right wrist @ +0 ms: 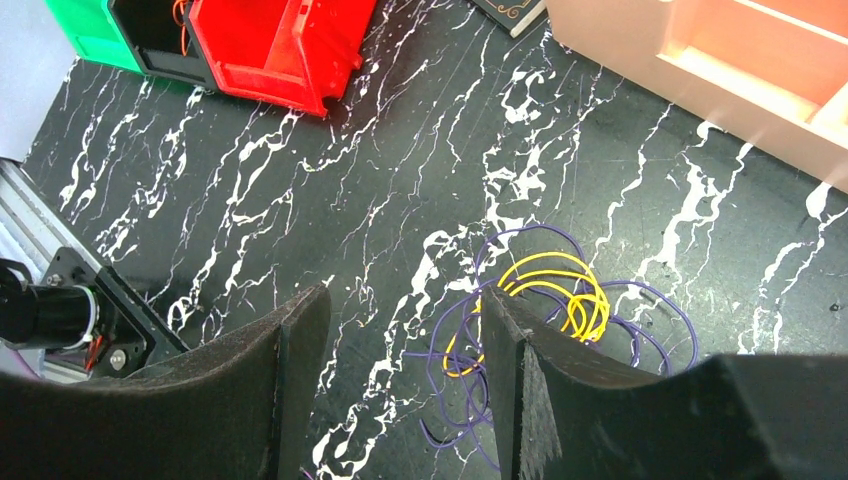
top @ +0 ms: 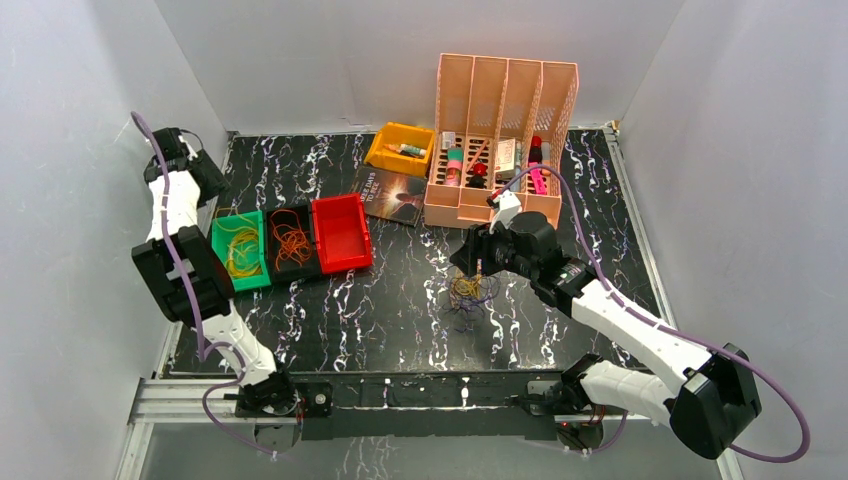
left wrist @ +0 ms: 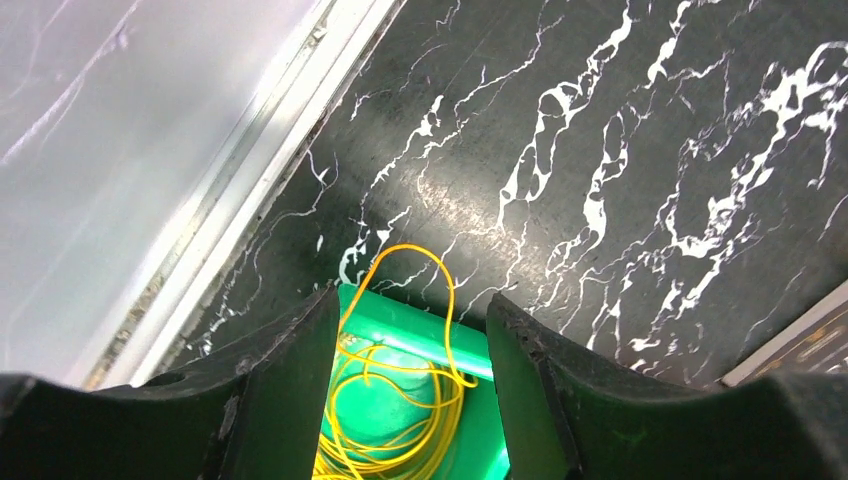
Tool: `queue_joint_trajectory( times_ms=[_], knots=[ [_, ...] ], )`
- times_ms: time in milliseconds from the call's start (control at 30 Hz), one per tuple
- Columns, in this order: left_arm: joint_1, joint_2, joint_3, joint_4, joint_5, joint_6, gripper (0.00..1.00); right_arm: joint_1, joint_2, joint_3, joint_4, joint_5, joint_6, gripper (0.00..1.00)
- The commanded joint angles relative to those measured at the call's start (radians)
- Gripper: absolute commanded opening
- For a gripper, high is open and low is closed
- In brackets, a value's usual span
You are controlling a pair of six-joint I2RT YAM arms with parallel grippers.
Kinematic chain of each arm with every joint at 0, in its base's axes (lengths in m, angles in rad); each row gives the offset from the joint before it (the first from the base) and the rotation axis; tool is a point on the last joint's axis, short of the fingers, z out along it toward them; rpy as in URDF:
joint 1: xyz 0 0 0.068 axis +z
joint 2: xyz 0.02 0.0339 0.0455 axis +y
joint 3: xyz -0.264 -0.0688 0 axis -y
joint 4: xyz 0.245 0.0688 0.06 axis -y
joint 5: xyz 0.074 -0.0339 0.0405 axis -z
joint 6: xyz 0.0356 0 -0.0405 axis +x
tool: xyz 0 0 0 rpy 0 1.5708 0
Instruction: Untangle the cables
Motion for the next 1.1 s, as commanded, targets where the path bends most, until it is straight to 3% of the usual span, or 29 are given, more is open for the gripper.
queue_joint_trajectory(
  times_ms=[0, 133, 700, 933, 1067],
  knots=[
    [0.007, 0.054, 0.104, -0.116, 0.066, 0.205, 0.55, 0.003, 0.007, 0.007, 0.019, -0.008, -0.014, 0.66],
    [0.007, 0.085, 0.119, -0.125, 0.12, 0.245, 0.54, 0.002, 0.015, -0.01, 0.035, -0.033, 0.013, 0.66],
    [0.007, 0.143, 0.121, -0.16, 0.029, 0.253, 0.45, 0.001, 0.013, -0.002, 0.034, -0.04, 0.013, 0.66],
    [0.007, 0.161, 0.137, -0.183, -0.014, 0.236, 0.37, 0.002, 0.019, -0.002, 0.04, -0.048, 0.016, 0.65],
    [0.007, 0.171, 0.14, -0.192, -0.022, 0.224, 0.27, 0.002, 0.021, -0.003, 0.042, -0.049, 0.016, 0.65]
  ],
)
